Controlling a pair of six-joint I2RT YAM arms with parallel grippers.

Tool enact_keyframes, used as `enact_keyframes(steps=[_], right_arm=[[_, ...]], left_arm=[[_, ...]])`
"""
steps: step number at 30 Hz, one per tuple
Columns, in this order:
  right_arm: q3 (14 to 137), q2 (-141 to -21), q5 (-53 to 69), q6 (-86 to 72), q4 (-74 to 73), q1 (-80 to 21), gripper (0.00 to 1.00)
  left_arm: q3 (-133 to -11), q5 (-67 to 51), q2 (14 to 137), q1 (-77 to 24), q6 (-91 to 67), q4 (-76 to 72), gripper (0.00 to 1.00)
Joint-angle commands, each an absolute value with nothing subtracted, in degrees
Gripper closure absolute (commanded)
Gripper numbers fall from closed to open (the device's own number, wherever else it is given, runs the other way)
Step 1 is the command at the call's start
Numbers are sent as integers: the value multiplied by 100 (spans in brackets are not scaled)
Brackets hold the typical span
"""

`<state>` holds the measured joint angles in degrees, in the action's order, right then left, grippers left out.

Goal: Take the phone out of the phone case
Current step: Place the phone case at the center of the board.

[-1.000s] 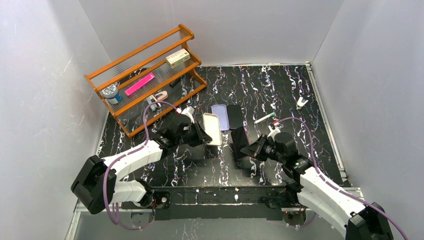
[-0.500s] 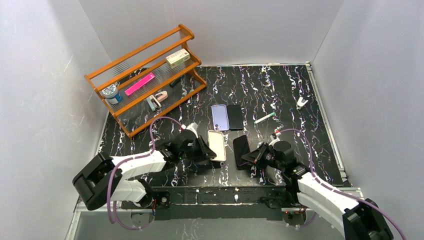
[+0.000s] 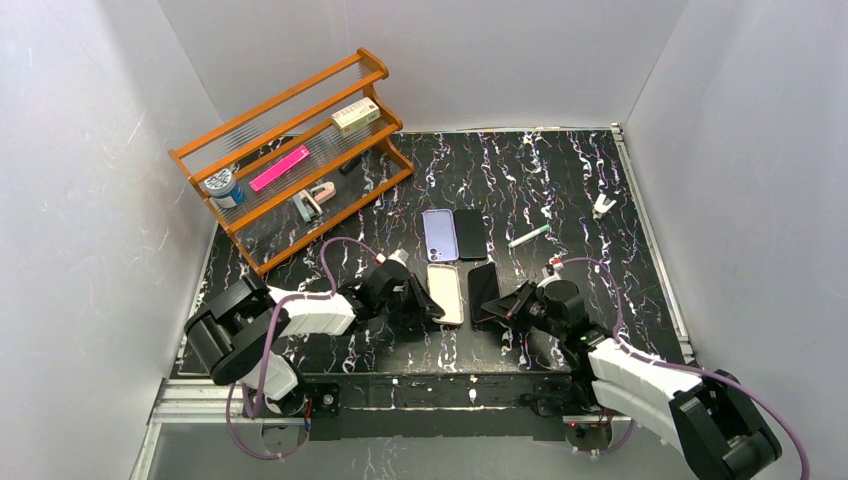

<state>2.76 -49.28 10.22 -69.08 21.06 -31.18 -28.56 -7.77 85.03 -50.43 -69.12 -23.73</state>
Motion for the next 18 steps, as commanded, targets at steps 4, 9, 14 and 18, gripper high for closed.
enact_keyframes(steps=[4, 9, 14, 18], right_arm=[[458, -5616, 1248, -6613, 2770, -3105, 80], [636, -5700, 1208, -6229, 2424, -3104, 67], [715, -5762, 1188, -5921, 2243, -3107, 58], [995, -5879, 1038, -5620, 1629, -3103, 56]], left_arm=[[-3103, -734, 8746, -5096, -7078, -2546, 97], [-2955, -473, 8726, -5091, -7247, -2377, 88], [-3010, -498, 8900, -5093, -7195, -2343, 83], [-3088, -458, 9061, -5093, -7196, -2140, 76]])
